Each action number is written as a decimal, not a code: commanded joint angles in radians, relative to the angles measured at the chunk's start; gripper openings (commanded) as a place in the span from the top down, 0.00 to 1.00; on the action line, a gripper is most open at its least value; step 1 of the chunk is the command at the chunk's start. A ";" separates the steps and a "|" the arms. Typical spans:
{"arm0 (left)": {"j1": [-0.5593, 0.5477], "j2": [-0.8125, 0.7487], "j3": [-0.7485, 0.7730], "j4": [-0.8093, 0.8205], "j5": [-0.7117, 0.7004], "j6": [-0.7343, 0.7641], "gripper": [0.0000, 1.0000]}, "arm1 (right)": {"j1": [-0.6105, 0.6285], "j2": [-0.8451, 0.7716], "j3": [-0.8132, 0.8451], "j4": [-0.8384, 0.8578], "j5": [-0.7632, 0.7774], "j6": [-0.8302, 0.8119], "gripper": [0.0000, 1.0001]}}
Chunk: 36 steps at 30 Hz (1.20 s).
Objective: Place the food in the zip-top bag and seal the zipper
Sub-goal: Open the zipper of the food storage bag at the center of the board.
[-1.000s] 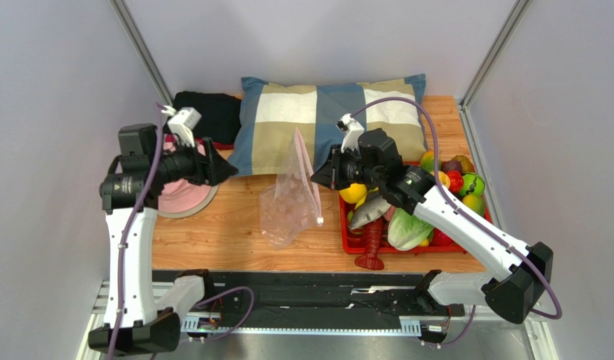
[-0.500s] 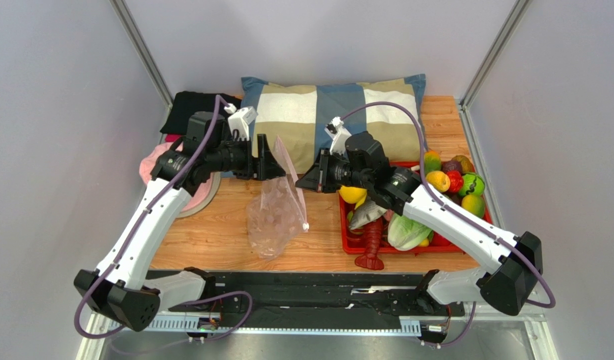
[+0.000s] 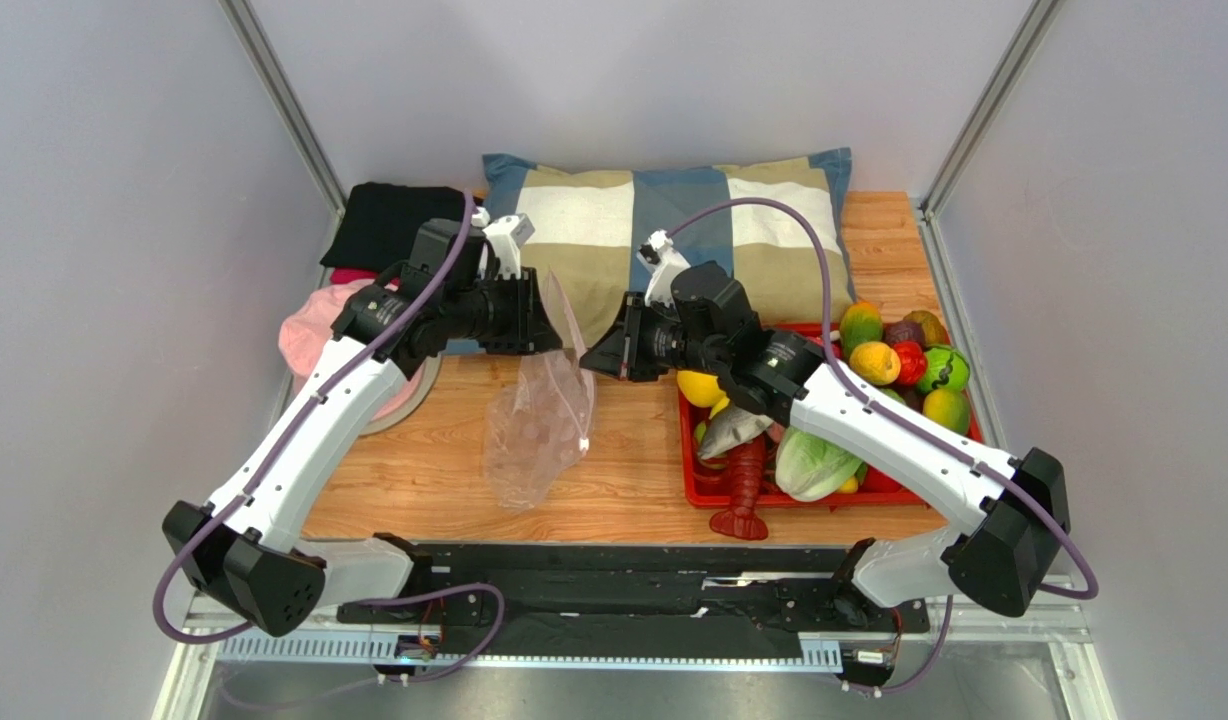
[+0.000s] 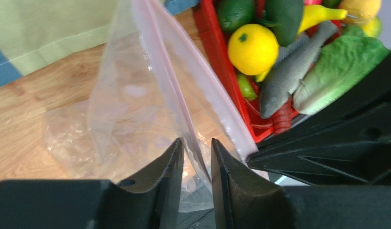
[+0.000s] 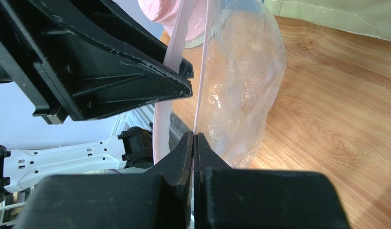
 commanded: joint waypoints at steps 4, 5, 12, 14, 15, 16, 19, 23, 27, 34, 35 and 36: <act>0.080 -0.014 0.043 -0.118 0.024 0.093 1.00 | -0.005 -0.039 0.020 -0.024 0.089 -0.082 1.00; 0.097 -0.012 0.045 -0.134 0.042 0.120 1.00 | -0.010 -0.050 0.011 -0.047 0.101 -0.113 1.00; 0.202 -0.046 0.037 -0.210 0.132 0.251 1.00 | -0.086 -0.131 -0.069 -0.185 0.216 -0.294 1.00; 0.200 -0.057 0.048 -0.218 0.151 0.280 1.00 | -0.103 -0.154 -0.094 -0.211 0.256 -0.317 1.00; 0.200 -0.058 0.051 -0.229 0.164 0.306 1.00 | -0.113 -0.162 -0.100 -0.219 0.256 -0.336 1.00; 0.200 -0.058 0.052 -0.229 0.205 0.314 1.00 | -0.114 -0.172 -0.109 -0.224 0.246 -0.345 1.00; 0.186 -0.048 0.045 -0.226 0.305 0.311 1.00 | -0.114 -0.185 -0.120 -0.213 0.150 -0.374 1.00; 0.128 -0.019 0.005 -0.166 0.385 0.250 1.00 | -0.114 -0.182 -0.103 -0.192 0.045 -0.429 1.00; 0.093 0.021 -0.060 -0.050 0.431 0.154 1.00 | -0.114 -0.200 -0.048 -0.285 0.069 -0.532 0.73; 0.084 0.090 -0.066 0.039 0.421 0.076 1.00 | -0.136 -0.315 0.021 -0.486 0.140 -0.613 0.12; 0.084 0.093 -0.066 0.041 0.419 0.074 1.00 | -0.177 -0.333 0.024 -0.523 0.137 -0.625 0.11; 0.082 0.097 -0.069 0.041 0.418 0.073 1.00 | -0.206 -0.361 0.027 -0.538 0.144 -0.638 0.07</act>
